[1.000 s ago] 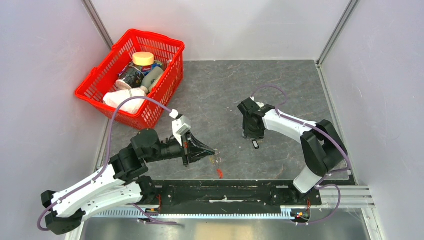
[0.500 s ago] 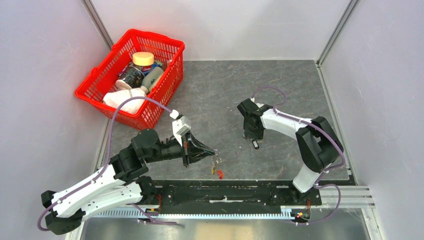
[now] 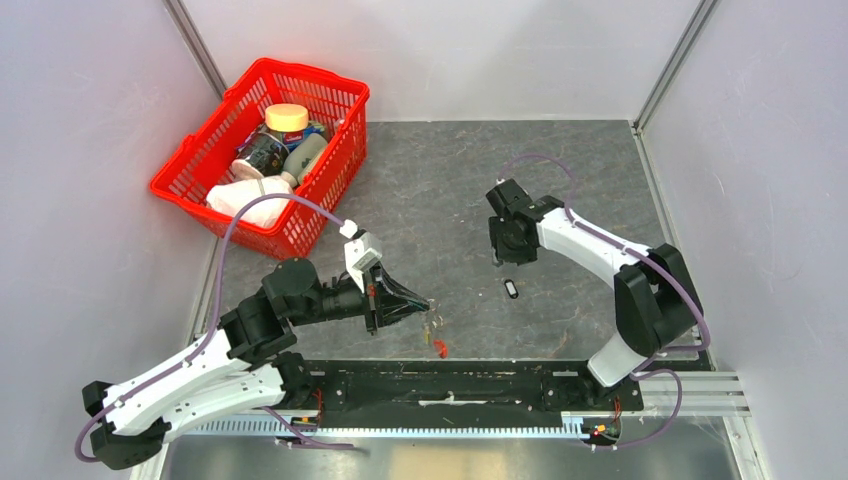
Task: Put the keys on the keyring
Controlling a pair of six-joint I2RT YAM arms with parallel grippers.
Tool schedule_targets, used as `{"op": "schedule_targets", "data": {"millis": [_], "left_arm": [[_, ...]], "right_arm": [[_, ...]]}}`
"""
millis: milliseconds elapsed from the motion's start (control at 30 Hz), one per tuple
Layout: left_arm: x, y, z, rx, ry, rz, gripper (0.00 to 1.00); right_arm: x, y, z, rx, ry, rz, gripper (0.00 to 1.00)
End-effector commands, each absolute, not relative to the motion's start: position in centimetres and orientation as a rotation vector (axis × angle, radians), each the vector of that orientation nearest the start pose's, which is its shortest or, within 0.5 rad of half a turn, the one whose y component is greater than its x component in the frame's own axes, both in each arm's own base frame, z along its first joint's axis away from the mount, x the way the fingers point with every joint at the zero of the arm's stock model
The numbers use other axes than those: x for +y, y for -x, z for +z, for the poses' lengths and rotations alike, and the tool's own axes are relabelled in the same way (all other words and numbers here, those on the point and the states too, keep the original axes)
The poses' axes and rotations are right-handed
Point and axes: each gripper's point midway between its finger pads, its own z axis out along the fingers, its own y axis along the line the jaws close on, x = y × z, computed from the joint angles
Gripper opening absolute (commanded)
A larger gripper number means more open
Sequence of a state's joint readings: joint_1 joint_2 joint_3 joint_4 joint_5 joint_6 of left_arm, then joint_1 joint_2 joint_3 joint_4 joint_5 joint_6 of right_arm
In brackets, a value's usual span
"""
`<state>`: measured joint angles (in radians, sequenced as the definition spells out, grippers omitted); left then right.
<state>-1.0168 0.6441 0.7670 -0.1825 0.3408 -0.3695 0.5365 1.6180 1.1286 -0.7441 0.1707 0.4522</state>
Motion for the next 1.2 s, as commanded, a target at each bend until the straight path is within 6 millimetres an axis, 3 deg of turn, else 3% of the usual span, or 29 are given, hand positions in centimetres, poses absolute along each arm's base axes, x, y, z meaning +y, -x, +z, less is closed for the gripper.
{"op": "schedule_targets", "data": {"millis": [0, 133, 333, 500, 667, 933, 1167], "left_arm": [[-27.2, -8.0, 32.6, 1.514, -0.840, -1.332, 0.02], [-27.3, -7.8, 32.7, 1.511, -0.845, -1.341, 0.02], [-27.2, -7.8, 32.6, 1.511, -0.846, -1.343, 0.02], [-27.4, -7.6, 32.5, 1.514, -0.853, -1.358, 0.02], [-27.5, -7.3, 32.7, 1.504, -0.861, -1.383, 0.02], [-27.4, -6.6, 32.9, 1.489, -0.870, -1.417, 0.02], [-27.3, -6.6, 32.6, 1.497, -0.863, -1.419, 0.02]], "right_arm": [[15.4, -29.5, 7.8, 2.697, 0.225, 0.110, 0.56], [16.6, -30.2, 7.4, 2.692, 0.281, 0.276, 0.55], [18.1, -29.6, 7.7, 2.646, 0.520, 0.432, 0.57], [17.0, -30.0, 7.7, 2.611, 0.614, 0.357, 0.60], [14.2, -30.2, 7.7, 2.557, 0.903, 0.160, 0.64], [15.3, -27.8, 7.3, 2.572, 1.306, 0.361, 0.66], [14.6, -25.4, 5.7, 2.548, 1.559, 0.402, 0.65]]}}
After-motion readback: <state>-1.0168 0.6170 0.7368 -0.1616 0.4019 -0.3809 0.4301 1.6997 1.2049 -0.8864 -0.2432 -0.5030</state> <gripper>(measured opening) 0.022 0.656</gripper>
